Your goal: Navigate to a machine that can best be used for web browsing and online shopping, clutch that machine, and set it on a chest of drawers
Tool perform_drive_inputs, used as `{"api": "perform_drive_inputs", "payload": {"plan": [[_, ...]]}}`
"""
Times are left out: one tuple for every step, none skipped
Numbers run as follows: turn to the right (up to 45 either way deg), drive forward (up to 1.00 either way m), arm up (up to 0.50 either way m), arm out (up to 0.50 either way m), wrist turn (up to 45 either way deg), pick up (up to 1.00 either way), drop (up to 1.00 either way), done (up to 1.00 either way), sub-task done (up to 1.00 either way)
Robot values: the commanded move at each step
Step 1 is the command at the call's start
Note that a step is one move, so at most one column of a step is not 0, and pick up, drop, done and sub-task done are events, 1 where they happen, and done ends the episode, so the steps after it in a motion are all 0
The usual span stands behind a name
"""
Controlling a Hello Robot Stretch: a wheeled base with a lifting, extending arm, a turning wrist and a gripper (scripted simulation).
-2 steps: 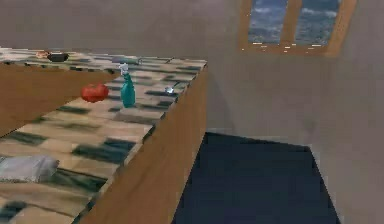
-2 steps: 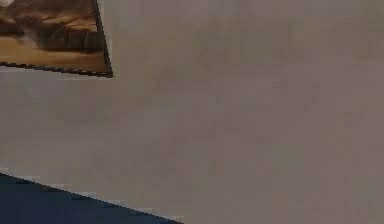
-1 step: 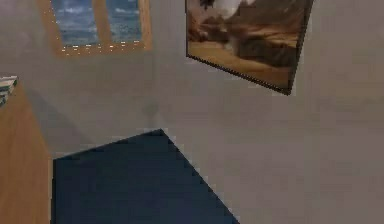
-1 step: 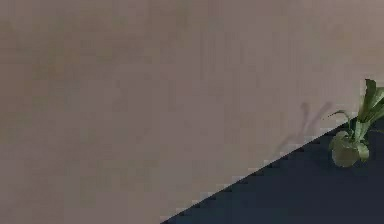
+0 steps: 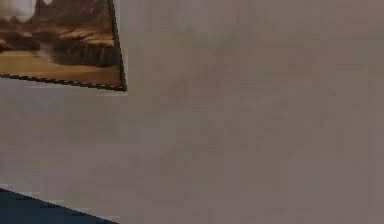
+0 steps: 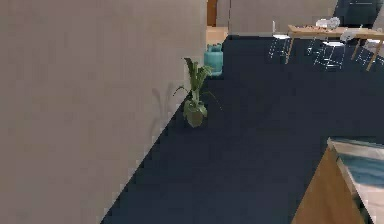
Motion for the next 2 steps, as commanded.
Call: {"api": "perform_drive_inputs", "payload": {"plan": [[15.0, 0.00, 0.00, 0.00, 0.0, 0.00, 0.00, 0.00, 0.00], [0.0, 0.10, 0.00, 0.00, 0.0, 0.00, 0.00, 0.00, 0.00]]}}
